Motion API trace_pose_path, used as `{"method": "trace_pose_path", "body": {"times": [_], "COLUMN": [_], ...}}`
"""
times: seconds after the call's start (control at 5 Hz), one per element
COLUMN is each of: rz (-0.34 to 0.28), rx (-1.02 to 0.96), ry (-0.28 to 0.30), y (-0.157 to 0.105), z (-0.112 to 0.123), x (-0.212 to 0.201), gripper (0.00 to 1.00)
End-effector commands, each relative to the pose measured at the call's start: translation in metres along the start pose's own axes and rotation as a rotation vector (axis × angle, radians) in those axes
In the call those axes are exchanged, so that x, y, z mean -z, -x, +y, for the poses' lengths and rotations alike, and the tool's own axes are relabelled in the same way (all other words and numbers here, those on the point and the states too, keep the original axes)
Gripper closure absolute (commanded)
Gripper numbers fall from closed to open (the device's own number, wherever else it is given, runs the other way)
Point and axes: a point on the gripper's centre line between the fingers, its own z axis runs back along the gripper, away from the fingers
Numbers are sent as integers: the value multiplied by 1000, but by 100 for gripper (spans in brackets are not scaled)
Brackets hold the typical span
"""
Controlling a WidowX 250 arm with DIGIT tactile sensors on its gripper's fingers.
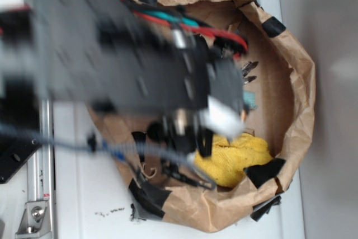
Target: Grab the yellow cloth.
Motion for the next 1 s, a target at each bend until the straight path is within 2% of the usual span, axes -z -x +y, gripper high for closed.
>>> {"method": "trace_pose_path", "body": {"times": [0.0, 0.2, 0.4, 0.6, 0.8], "rz": [-112, -108, -114, -30, -19], "rx": [96, 89, 18, -52, -77], "ry": [17, 40, 118, 75, -1], "y": [-28, -25, -24, -25, -25], "z": [-35, -37, -26, -25, -27], "x": [20, 32, 42, 48, 39], "gripper": [0, 0, 0, 100, 100]}}
